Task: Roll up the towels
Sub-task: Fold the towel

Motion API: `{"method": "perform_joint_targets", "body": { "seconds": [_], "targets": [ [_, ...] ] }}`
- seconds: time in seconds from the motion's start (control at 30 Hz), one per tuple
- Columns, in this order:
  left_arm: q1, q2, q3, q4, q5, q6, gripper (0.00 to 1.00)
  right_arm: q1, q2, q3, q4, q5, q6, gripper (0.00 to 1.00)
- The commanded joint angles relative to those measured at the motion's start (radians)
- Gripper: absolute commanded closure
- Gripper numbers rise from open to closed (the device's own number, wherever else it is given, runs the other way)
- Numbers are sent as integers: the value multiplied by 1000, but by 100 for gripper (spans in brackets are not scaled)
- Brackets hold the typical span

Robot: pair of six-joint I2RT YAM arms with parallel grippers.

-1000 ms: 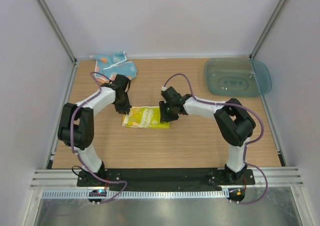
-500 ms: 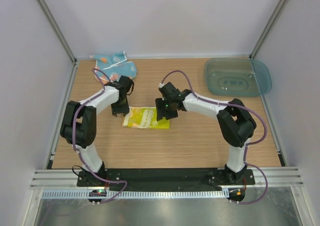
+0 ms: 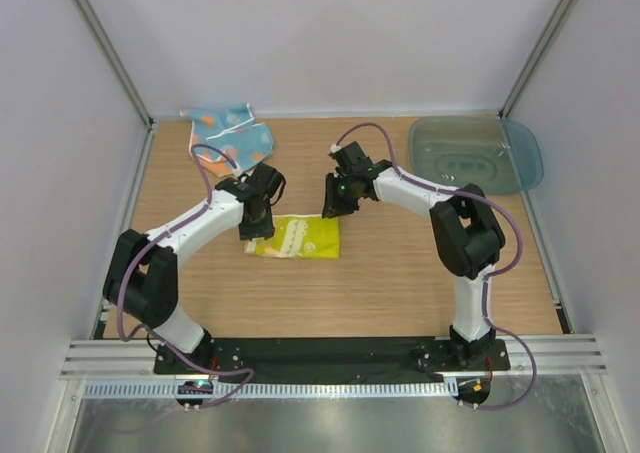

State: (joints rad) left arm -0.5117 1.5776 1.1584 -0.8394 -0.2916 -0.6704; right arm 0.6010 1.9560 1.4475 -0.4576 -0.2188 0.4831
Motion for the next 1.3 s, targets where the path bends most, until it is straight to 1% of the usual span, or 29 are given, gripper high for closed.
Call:
{"method": "perform_joint_targets", "body": {
  "seconds": [0.0, 0.13, 0.23, 0.37, 0.47, 0.67, 0.8, 0.87, 0.9, 1.0, 1.03, 1.07, 1.1, 1.13, 1.17, 1.2, 1.27],
  "targets": [
    [6, 62, -46, 125, 80, -28, 62, -33, 63, 1, 31, -53, -9, 73],
    [27, 148, -68, 172, 80, -29, 64, -61, 83, -48, 62, -54, -9, 74],
    [50, 185, -78, 186, 77, -23, 65, -70, 77, -90, 68, -48, -20, 74],
    [82, 206, -94, 200, 49, -2, 65, -81, 44, -176, 79, -27, -24, 75],
    [108, 220, -103, 214, 55, 18, 66, -87, 8, -243, 94, -16, -15, 75],
    [108, 211, -101, 241, 62, 69, 66, -89, -78, -369, 109, -5, 9, 75],
    [108, 214, -89, 243, 78, 75, 66, -87, -130, -414, 106, -22, 14, 75],
    [108, 216, -83, 241, 85, 72, 66, -87, -158, -417, 96, -14, 11, 73],
    [104, 210, -82, 240, 91, 75, 66, -87, -166, -411, 82, -10, 5, 68],
    [88, 171, -57, 217, 80, 77, 65, -89, -195, -363, 47, -4, -12, 59],
    [72, 159, -45, 188, 63, 81, 62, -87, -204, -333, 16, 2, -15, 53],
    [62, 148, -16, 174, 55, 87, 60, -86, -230, -319, 2, 15, -17, 50],
    [56, 134, -2, 159, 48, 92, 59, -86, -247, -308, -21, 18, -17, 49],
    [42, 110, 15, 123, 33, 97, 56, -86, -282, -293, -27, 16, -14, 49],
    [39, 98, 27, 109, 31, 100, 55, -84, -282, -289, -30, 10, -9, 49],
    [39, 85, 52, 94, 28, 100, 54, -81, -317, -286, -32, -8, -3, 49],
    [39, 53, 70, 54, 22, 98, 51, -58, -348, -288, -30, -28, 23, 52]
  ]
}}
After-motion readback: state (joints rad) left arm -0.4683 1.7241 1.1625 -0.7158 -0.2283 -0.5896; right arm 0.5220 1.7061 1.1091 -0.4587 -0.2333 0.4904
